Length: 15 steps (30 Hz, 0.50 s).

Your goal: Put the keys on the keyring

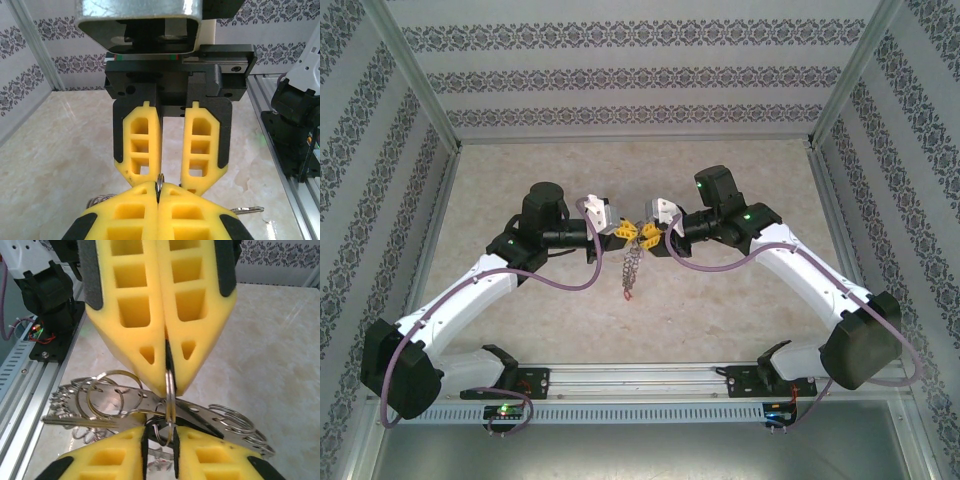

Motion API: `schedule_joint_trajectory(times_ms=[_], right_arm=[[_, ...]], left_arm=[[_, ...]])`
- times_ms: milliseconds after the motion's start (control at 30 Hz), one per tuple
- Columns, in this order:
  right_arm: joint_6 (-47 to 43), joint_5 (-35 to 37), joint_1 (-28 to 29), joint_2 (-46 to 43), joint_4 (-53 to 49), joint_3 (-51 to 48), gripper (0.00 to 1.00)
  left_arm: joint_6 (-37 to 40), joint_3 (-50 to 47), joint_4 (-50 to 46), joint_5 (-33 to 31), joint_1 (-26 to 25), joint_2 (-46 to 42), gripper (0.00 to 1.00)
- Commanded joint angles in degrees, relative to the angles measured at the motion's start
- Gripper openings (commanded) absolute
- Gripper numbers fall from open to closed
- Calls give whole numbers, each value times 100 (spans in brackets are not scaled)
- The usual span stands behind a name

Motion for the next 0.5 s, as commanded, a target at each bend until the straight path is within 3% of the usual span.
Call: schedule_joint_trajectory(times_ms=[0,367,467], right_arm=[[59,-344,-38,-174,163,-80,23],[138,-310,-48,-226,372,-91,22],[120,-386,-38,-172,345,-47,14]], left_arm=[[-95,-40,468,186,34,-92,0],[-97,-81,483,291,33,-81,0],[-122,-98,519,282,34,-83,0]])
